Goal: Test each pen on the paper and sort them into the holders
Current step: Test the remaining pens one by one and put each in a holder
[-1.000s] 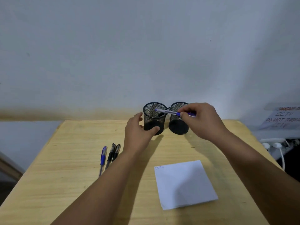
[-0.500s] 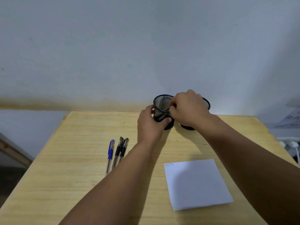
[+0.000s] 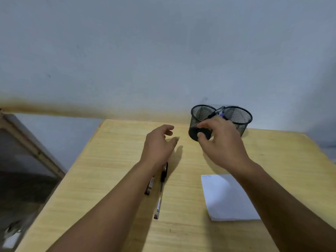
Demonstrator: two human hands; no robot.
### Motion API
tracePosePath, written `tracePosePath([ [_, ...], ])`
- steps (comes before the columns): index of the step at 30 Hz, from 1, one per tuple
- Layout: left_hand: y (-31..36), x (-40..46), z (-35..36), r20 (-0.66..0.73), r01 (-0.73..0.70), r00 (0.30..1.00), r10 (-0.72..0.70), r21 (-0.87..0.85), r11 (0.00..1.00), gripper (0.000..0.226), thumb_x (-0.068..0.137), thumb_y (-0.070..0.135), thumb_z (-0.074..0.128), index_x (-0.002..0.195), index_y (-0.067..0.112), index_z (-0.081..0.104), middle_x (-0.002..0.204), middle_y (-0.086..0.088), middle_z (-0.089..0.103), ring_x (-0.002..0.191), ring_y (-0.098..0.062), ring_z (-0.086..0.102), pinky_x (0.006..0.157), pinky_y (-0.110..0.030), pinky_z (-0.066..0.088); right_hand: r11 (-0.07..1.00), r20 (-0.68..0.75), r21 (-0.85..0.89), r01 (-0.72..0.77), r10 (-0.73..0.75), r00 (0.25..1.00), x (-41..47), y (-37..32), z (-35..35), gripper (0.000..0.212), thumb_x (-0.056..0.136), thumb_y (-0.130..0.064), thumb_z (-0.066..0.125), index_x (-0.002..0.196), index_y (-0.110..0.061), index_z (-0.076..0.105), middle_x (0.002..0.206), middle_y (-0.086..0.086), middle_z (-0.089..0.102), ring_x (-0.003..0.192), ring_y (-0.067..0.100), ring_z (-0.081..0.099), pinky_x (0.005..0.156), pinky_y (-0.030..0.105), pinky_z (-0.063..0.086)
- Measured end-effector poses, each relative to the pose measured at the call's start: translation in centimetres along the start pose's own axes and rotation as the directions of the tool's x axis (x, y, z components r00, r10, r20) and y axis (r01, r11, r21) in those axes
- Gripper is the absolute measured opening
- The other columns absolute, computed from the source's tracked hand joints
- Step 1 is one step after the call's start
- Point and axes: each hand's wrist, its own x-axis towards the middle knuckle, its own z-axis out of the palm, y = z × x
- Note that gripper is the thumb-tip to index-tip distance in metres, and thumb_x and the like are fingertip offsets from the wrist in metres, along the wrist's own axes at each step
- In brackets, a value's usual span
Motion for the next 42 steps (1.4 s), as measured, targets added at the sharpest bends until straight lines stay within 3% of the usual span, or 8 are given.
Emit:
tracePosePath([
  [5,-3.1,-1.2,-5.0,0.124,-0.041,0.992,0.02,0.172,0.984,0.031,0.095,0.011,0.052,0.118,0.025,0.067,0.12,0.008,0.065,0.105,-0.007,0.055,0.089,-0.021,0.04,0.988,0.278,0.139,-0.068,0.027,0.96,-4.3,-4.6,3.2,0.019,0.089,-0.032,0.058,0.1,-0.03,0.074,0.095,-0.015,0.07,0.081,0.002,0.06,0.072,0.03,0.054],
  [8,-4.7,-1.0,-7.2,0.247,-0.11,0.968,0.035,0.298,0.948,0.039,0.092,0.001,0.048,0.118,0.022,0.068,0.128,-0.001,0.064,0.12,-0.017,0.056,0.1,-0.03,0.043,0.988,0.356,0.144,-0.061,0.006,0.934,-5.8,-7.1,5.4,0.02,0.087,-0.034,0.057,0.094,-0.031,0.075,0.089,-0.014,0.072,0.08,0.005,0.064,0.071,0.033,0.056],
  [15,-6.9,-1.0,-8.8,0.366,-0.305,0.926,0.091,0.583,0.753,0.042,0.098,0.017,0.045,0.13,0.041,0.058,0.141,0.0,0.05,0.125,-0.027,0.04,0.096,-0.043,0.042,0.988,0.344,-0.137,0.066,-0.015,0.939,-6.7,-10.3,8.6,0.029,0.086,-0.053,0.056,0.09,-0.03,0.073,0.082,-0.009,0.068,0.089,0.017,0.06,0.085,0.04,0.044],
  [21,-7.8,-1.5,-8.8,0.358,-0.402,0.909,0.212,0.628,0.666,0.036,0.099,0.032,0.046,0.132,0.042,0.054,0.134,0.005,0.054,0.119,-0.022,0.044,0.083,-0.035,0.04,0.96,0.306,-0.278,0.04,0.049,0.951,-6.6,-11.6,9.5,0.035,0.083,-0.061,0.056,0.094,-0.032,0.072,0.085,-0.009,0.066,0.093,0.018,0.056,0.084,0.042,0.038],
  [26,-8.6,-2.0,-9.3,0.3,-0.382,0.922,0.244,0.61,0.694,0.029,0.097,0.037,0.051,0.125,0.038,0.059,0.126,0.01,0.058,0.112,-0.019,0.046,0.077,-0.031,0.036,0.948,0.319,-0.317,0.004,0.103,0.942,-6.8,-12.5,10.0,0.028,0.084,-0.049,0.055,0.086,-0.027,0.072,0.082,-0.008,0.067,0.09,0.017,0.056,0.084,0.04,0.034],
  [31,-9.2,-3.3,-11.1,0.266,-0.343,0.937,0.225,0.589,0.732,0.028,0.095,0.04,0.055,0.121,0.035,0.062,0.125,0.011,0.06,0.11,-0.018,0.047,0.086,-0.036,0.047,0.987,0.356,-0.137,-0.089,0.133,0.925,-7.2,-12.7,8.8,0.02,0.077,-0.039,0.056,0.075,-0.027,0.072,0.073,-0.008,0.07,0.079,0.014,0.062,0.082,0.036,0.043],
  [36,-9.0,-5.2,-11.8,0.251,-0.424,0.906,0.342,0.552,0.718,0.029,0.093,0.042,0.057,0.121,0.035,0.062,0.122,0.016,0.062,0.108,-0.016,0.049,0.085,-0.037,0.048,0.976,0.4,0.096,-0.195,0.142,0.905,-8.6,-10.8,5.4,0.007,0.078,-0.029,0.062,0.076,-0.031,0.069,0.072,-0.013,0.068,0.065,0.006,0.063,0.057,0.028,0.051],
  [42,-4.7,-7.6,-9.2,0.209,-0.505,0.862,0.462,0.431,0.748,0.022,0.09,0.044,0.063,0.108,0.032,0.068,0.099,0.016,0.071,0.093,-0.014,0.05,0.076,-0.037,0.048,0.977,0.445,0.106,-0.186,0.121,0.887,-10.3,-6.8,0.8,0.005,0.084,-0.03,0.064,0.083,-0.034,0.062,0.076,-0.012,0.065,0.065,0.009,0.059,0.057,0.029,0.05],
])
